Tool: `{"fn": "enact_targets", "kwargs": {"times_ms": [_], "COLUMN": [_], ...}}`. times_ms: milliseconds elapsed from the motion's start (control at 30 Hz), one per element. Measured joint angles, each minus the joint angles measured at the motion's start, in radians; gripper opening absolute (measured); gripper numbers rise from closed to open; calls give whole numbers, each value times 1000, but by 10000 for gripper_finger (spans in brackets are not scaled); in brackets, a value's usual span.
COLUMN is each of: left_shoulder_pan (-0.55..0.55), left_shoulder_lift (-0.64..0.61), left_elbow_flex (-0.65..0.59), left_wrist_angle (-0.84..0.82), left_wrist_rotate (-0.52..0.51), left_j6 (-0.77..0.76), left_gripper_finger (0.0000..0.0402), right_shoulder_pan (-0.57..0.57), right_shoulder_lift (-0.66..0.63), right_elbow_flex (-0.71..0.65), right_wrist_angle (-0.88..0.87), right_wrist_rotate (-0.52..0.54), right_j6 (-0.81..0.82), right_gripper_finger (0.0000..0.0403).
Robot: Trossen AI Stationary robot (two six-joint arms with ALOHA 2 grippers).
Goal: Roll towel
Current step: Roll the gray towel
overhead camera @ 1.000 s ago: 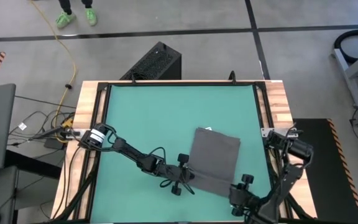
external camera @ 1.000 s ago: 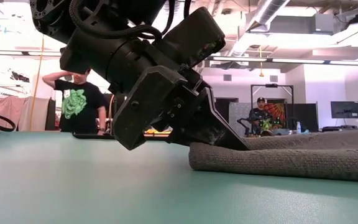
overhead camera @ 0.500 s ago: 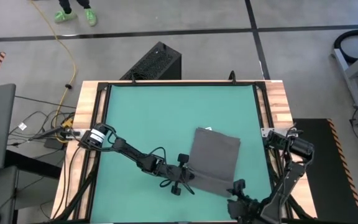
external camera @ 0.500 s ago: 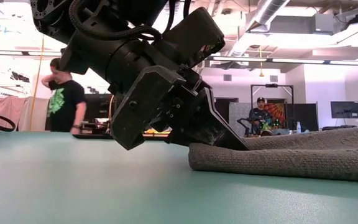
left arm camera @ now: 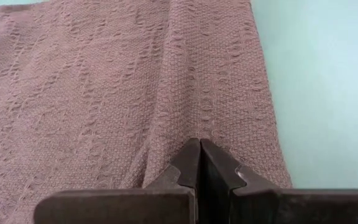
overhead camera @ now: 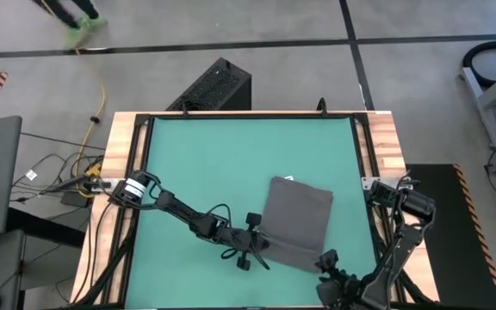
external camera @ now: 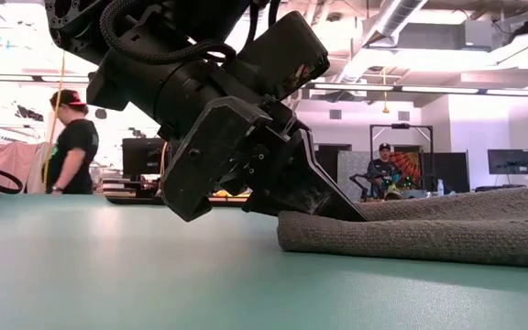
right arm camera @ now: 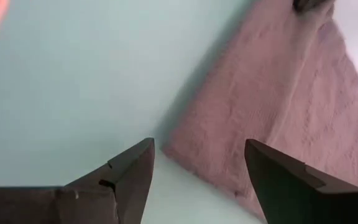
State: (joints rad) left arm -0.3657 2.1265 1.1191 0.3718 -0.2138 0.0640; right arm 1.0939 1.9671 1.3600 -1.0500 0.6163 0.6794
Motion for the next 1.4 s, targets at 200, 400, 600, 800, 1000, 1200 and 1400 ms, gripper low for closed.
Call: {"fn": "enact_targets", "kwargs": {"times_ms": [200,400,600,800,1000,1200,1400], "left_shoulder_pan": [0,0,0,1,4,-11,-52], "left_shoulder_lift": [0,0,0,0,0,-18,-129], "left_elbow_flex": [0,0,0,0,0,-2,0], "left_wrist_angle": [0,-3,-16,-15,-10,87,49], "left_wrist_rotate": [0,0,12,24,27,30,33], "left_j6": [-1,-2,-1,14,-6,-35,129], "left_gripper_finger": [0,0,0,0,0,0,0], "right_shoulder_pan": [-3,-14,-15,-14,-20,-23,-22], "right_shoulder_lift": [1,-4,-4,-3,-1,1,1], "right_elbow_flex": [-106,-160,-207,-232,-235,-237,-237], "right_wrist_angle": [125,145,146,157,197,217,216], "right_wrist_rotate": [2,22,29,31,38,40,40], "right_j6": [-7,9,151,285,310,331,367], "right_gripper_finger": [276,276,267,204,88,21,23]}}
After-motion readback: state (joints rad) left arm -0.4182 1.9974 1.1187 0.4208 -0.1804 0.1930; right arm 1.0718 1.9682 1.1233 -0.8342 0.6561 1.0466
